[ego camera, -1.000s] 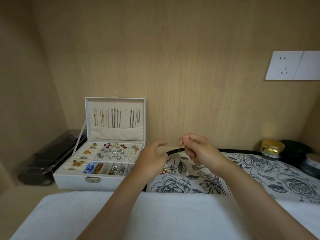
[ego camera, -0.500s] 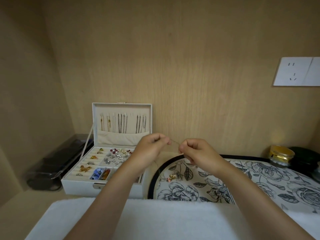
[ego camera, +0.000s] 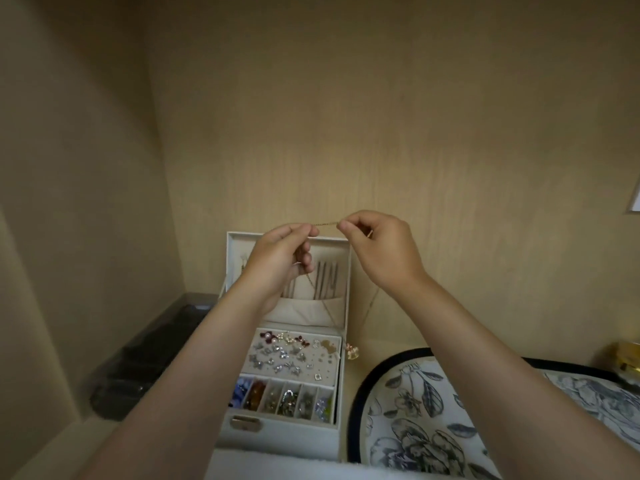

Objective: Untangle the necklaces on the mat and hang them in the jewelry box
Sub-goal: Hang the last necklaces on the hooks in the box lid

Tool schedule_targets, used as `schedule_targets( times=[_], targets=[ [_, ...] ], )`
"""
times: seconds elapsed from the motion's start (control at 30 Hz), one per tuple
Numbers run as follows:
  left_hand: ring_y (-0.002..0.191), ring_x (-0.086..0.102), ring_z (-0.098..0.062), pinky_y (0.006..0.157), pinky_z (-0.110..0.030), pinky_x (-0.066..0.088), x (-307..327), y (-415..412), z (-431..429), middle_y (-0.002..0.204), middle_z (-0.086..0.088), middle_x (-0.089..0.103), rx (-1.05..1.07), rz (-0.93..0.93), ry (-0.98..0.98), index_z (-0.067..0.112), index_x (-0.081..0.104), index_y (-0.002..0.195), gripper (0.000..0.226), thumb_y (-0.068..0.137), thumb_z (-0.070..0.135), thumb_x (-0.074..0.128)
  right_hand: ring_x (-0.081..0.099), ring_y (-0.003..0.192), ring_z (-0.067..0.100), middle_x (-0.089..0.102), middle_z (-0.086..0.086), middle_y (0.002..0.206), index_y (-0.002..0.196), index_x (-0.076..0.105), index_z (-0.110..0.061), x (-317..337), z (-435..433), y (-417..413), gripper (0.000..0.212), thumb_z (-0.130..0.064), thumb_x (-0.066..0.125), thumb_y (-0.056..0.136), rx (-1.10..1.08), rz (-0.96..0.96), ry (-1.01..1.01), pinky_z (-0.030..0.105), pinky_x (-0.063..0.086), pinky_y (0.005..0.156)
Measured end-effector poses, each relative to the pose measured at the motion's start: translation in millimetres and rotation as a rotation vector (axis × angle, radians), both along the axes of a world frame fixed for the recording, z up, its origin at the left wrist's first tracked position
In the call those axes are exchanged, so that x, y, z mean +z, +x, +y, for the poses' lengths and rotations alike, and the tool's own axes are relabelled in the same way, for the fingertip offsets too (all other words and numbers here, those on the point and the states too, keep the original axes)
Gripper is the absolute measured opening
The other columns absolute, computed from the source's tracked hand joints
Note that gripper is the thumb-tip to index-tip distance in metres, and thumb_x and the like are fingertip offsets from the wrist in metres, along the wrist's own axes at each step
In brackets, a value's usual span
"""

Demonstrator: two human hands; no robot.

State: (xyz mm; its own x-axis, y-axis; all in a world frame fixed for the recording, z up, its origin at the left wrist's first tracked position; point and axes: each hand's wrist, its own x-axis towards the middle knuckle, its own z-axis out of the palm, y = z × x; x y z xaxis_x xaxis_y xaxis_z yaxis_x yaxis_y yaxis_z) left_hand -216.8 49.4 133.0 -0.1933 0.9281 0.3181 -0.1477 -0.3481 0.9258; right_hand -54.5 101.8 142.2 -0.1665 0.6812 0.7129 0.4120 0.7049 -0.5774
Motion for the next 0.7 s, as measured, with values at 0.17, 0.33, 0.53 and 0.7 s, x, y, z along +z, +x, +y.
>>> schedule_targets(
  times=[0.17, 0.33, 0.53, 0.7],
  targets=[
    [0.052, 0.046, -0.011, 0.053, -0.024, 0.047, 9, -26, 19, 0.065, -0.001, 0.049, 0.086, 0.001, 0.003, 0.01, 0.067, 0.086, 0.02, 0.1, 0.014, 0.053, 0.062, 0.071, 0.009, 0.066, -0.01, 0.072, 0.089, 0.076, -0.027, 16, 15, -34, 0.01, -0.032, 0.067, 0.09, -0.065, 0.01, 0.086, 0.032, 0.052, 0.066],
    [0.048, 0.047, -0.01, 0.048, -0.023, 0.043, -12, -44, 33, 0.06, 0.0, 0.052, 0.282, 0.216, -0.115, 0.01, 0.069, 0.08, 0.018, 0.095, 0.017, 0.06, 0.055, 0.061, 0.003, 0.056, -0.016, 0.061, 0.084, 0.073, -0.026, -9, 28, -58, 0.007, -0.033, 0.074, 0.085, -0.128, -0.075, 0.017, 0.026, 0.045, 0.06],
    [0.06, 0.058, -0.003, 0.055, -0.016, 0.042, -44, -44, 41, 0.067, 0.003, 0.068, 0.497, 0.457, -0.122, 0.006, 0.071, 0.073, 0.031, 0.086, 0.034, 0.073, 0.065, 0.069, 0.016, 0.07, -0.005, 0.071, 0.078, 0.069, -0.022, -41, 32, -68, 0.018, -0.037, 0.07, 0.087, -0.336, -0.06, -0.074, 0.028, 0.049, 0.058],
    [0.064, 0.062, -0.014, 0.06, -0.024, 0.045, -49, -38, 52, 0.062, 0.002, 0.066, 0.533, 0.485, -0.233, 0.005, 0.067, 0.065, 0.038, 0.083, 0.038, 0.071, 0.065, 0.07, 0.021, 0.07, 0.0, 0.074, 0.082, 0.068, -0.018, -50, 32, -75, 0.016, -0.032, 0.064, 0.089, -0.439, -0.144, -0.082, 0.03, 0.05, 0.057]
  ],
)
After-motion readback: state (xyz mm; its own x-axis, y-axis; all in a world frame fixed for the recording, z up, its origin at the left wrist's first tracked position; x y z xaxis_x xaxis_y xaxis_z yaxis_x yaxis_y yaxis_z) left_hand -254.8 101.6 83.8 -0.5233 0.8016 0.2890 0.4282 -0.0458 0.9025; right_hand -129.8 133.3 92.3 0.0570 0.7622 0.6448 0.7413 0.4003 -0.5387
